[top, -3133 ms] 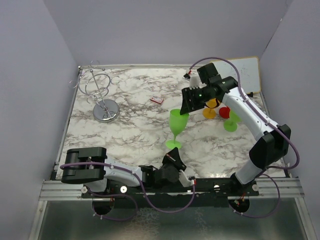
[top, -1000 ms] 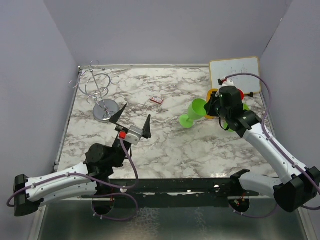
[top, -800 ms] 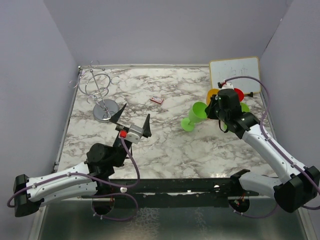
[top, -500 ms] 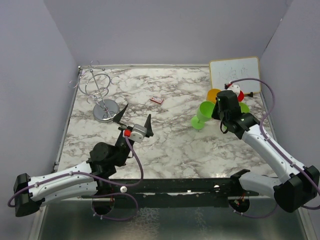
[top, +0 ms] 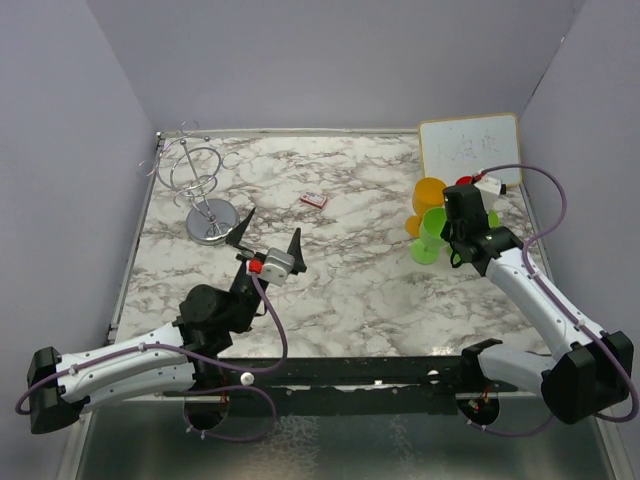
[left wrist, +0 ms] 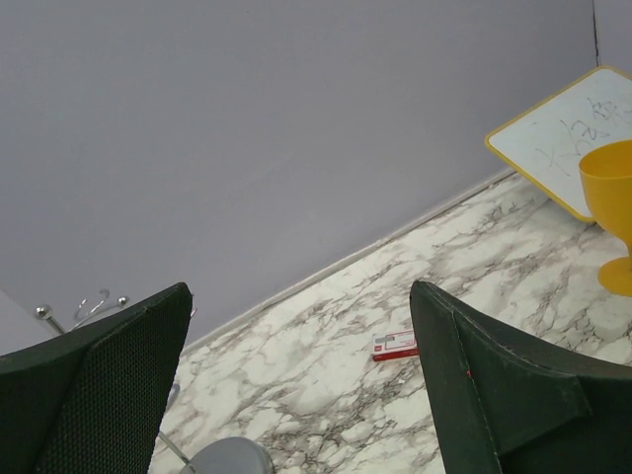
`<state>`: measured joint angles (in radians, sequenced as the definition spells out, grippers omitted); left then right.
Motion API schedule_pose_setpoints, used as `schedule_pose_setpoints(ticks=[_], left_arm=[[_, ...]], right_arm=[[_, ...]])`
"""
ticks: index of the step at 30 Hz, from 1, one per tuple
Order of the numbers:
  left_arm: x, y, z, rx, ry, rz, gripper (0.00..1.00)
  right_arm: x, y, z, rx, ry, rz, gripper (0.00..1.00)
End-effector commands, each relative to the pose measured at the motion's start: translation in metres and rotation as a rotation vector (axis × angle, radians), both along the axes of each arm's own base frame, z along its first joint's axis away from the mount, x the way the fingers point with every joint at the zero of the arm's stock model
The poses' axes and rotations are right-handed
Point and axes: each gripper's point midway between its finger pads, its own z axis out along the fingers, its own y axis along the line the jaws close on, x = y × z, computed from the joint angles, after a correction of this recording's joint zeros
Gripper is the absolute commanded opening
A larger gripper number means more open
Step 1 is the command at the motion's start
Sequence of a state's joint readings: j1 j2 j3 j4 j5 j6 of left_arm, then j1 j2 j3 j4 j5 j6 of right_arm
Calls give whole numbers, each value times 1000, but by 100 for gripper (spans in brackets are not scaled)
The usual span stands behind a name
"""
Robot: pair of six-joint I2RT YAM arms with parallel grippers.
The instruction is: Take the wine glass off the wine glass rack
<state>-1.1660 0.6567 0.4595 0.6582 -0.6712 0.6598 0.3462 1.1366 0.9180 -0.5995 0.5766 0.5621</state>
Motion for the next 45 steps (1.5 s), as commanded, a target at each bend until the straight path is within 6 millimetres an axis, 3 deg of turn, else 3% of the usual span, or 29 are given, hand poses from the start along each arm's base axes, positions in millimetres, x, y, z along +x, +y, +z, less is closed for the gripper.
schedule_pose_setpoints(ticks=[1,10,17,21,25,34,45], left_arm=[[1,11,7,-39,-12,32,93],[0,13,8,-46,-17,31,93],[5,18,9,-66,-9,55,92],[8,21,9,-68,-8,71,93],[9,25,12,-78,-11,79,93],[14,36,18,-85,-17,127,93],[21,64,31,-208,-10,170,95]], right_arm=[[-2,-13,-9,-4,4,-63,1],[-7,-19,-12,-3,8,-82,4],[-4,-18,8,-2,-57,-48,16],[-3,-18,17,-10,-72,-33,31],[-3,-15,25,-4,-83,-9,40],[-6,4,66,26,-177,166,62],[-20,22,127,37,-360,351,80]])
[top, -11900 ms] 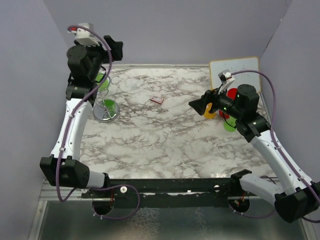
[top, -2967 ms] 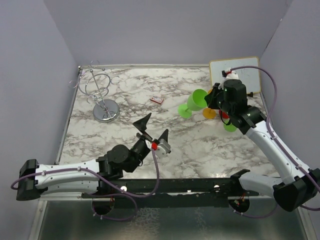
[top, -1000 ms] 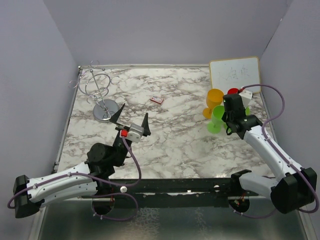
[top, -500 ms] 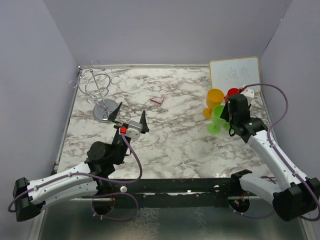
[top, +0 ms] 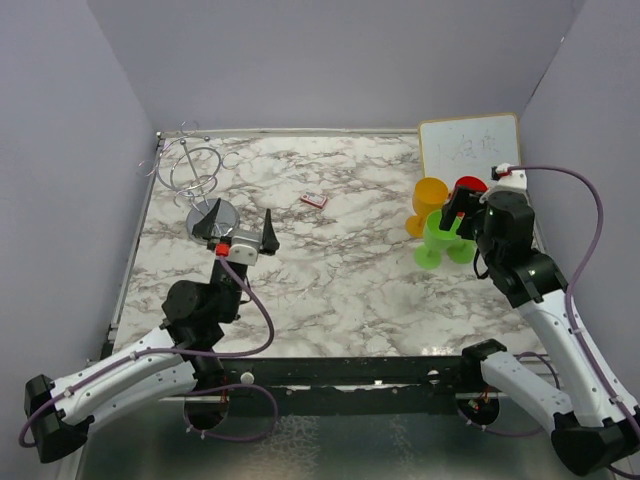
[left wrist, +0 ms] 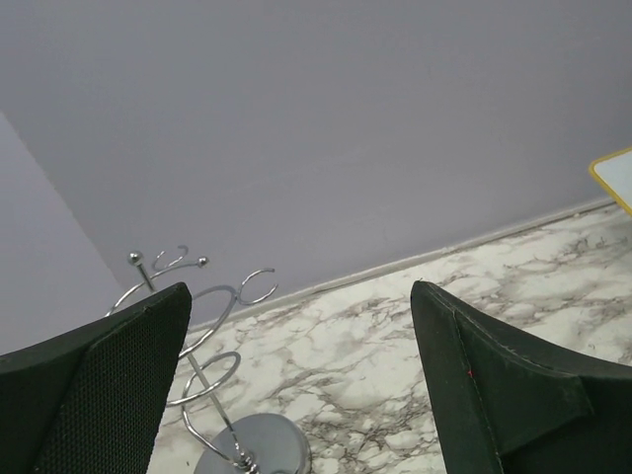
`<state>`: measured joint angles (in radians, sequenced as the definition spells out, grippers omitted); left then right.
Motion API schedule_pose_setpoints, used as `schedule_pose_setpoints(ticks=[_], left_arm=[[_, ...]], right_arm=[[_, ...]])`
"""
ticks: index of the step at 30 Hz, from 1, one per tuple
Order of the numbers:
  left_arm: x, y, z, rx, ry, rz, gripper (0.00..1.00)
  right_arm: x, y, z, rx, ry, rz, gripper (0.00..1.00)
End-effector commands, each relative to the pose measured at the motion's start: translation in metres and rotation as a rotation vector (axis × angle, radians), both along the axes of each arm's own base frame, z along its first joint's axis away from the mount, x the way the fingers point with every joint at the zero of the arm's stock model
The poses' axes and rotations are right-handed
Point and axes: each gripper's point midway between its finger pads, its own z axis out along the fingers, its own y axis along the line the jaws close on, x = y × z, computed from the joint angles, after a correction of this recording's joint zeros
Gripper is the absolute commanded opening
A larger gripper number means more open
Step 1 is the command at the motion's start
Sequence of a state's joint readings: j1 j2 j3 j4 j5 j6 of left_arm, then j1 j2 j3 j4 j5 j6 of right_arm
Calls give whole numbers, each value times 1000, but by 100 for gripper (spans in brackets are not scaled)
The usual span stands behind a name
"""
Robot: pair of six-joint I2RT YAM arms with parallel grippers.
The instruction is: Take the wine glass off the wine glass rack
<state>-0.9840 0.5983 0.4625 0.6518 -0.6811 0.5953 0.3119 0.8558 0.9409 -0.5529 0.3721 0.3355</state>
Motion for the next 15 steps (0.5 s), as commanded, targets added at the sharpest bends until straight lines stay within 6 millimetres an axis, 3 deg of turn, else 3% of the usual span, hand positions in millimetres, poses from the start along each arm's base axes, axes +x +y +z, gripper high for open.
schedule_pose_setpoints(ticks=[1,9,15], left_arm=[[0,13,19,-107,-13,5,96],[36,20,21,-278,43,-25,99],[59,50,66,-498,2,15,99]], right_arm=[[-3,16,44,9,-125,132,81],[-17,53,94,19,-286,393,93],[-29,63,125,16,-341,480,96]])
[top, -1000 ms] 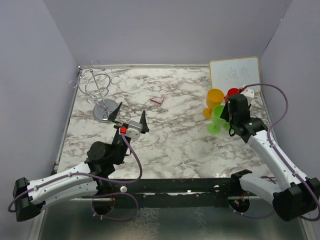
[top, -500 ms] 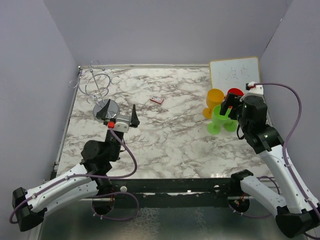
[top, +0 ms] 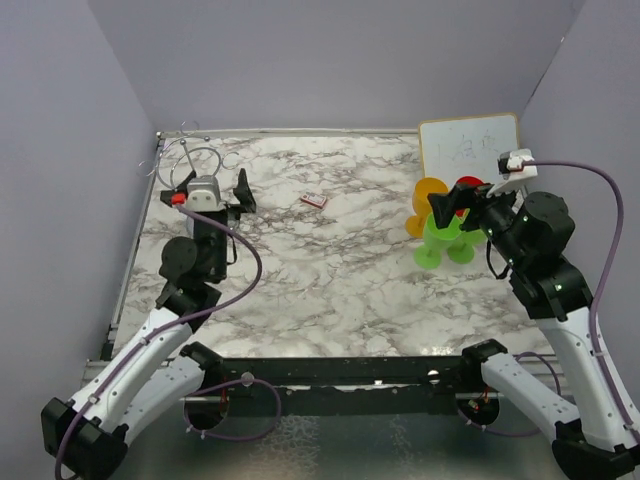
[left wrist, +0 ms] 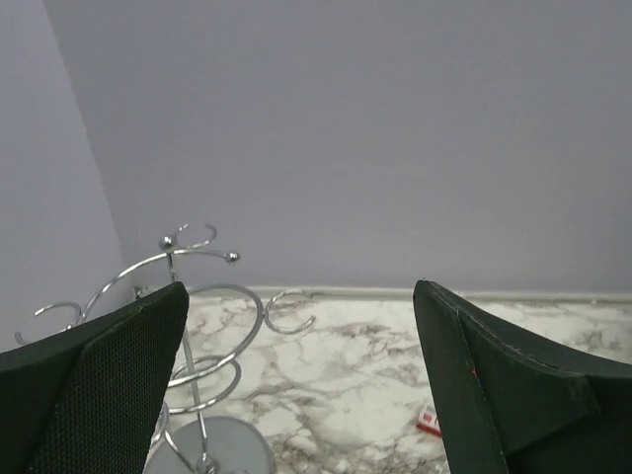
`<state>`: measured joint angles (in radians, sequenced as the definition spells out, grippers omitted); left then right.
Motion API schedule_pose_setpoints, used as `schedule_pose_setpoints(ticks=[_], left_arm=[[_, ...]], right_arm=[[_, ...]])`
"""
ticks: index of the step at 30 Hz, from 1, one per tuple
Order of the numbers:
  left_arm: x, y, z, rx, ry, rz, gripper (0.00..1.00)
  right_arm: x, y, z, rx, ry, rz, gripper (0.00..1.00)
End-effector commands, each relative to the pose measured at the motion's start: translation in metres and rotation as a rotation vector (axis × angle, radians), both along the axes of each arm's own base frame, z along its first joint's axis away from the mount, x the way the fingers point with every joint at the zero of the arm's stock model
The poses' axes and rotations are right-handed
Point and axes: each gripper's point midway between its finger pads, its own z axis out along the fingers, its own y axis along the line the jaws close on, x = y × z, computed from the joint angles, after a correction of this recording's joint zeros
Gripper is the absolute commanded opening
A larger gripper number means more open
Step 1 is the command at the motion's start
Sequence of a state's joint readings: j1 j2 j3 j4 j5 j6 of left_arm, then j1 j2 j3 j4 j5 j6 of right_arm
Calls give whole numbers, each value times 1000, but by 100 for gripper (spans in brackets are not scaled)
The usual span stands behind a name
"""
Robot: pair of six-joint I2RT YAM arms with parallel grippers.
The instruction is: Take the wine glass off the wine glass rack
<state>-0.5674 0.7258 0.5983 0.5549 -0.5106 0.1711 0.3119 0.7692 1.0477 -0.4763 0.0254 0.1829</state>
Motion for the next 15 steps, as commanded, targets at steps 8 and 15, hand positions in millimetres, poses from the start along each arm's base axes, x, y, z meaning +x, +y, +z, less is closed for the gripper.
schedule_pose_setpoints(ticks=[8,15], left_arm=[[1,14,136,-295,-140,-34,99],[-53,43,170,-363,-261,-48,99]], right_arm=[[-27,-23,90,29,-148,-73,98],[-39,-30,120,67,-188,-97,99]])
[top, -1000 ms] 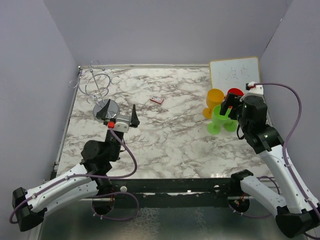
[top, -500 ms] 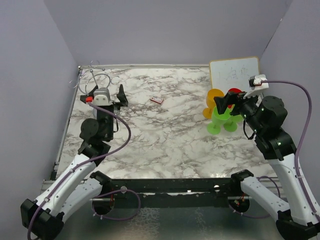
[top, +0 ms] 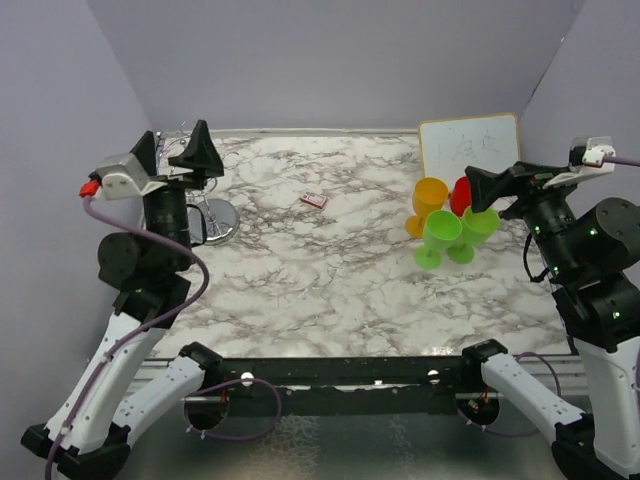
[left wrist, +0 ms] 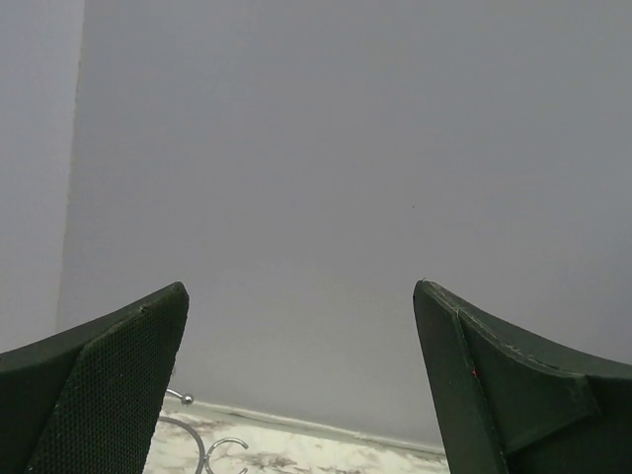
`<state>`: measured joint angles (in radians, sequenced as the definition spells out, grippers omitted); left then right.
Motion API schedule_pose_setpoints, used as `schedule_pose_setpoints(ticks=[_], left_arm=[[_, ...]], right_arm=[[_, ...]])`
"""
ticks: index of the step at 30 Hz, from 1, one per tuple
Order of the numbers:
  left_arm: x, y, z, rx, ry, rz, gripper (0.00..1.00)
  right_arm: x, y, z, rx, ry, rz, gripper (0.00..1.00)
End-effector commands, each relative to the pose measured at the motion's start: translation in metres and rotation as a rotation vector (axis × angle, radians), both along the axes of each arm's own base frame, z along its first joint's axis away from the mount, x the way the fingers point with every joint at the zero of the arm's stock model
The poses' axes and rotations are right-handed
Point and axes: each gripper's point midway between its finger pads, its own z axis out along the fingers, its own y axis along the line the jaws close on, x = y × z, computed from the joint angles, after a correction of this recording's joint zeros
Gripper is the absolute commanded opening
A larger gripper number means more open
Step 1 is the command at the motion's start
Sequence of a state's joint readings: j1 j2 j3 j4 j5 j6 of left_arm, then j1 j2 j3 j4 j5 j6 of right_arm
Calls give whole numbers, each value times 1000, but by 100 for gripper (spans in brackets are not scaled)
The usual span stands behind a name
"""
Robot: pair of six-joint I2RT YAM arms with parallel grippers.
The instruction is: Take the wine glass off the wine glass rack
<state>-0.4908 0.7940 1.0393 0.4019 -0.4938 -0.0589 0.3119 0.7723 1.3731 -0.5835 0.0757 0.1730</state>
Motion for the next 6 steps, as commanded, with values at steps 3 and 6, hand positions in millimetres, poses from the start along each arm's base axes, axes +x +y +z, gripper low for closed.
schedule_pose_setpoints(ticks=[3,6], left_arm=[[-45,28,21,-70,-71,10,99],[-53,38,19,-88,-56,34,99]], right_arm=[[-6,-9,10,39,14,-42,99],[-6,-2,9,27,15,-5,99]])
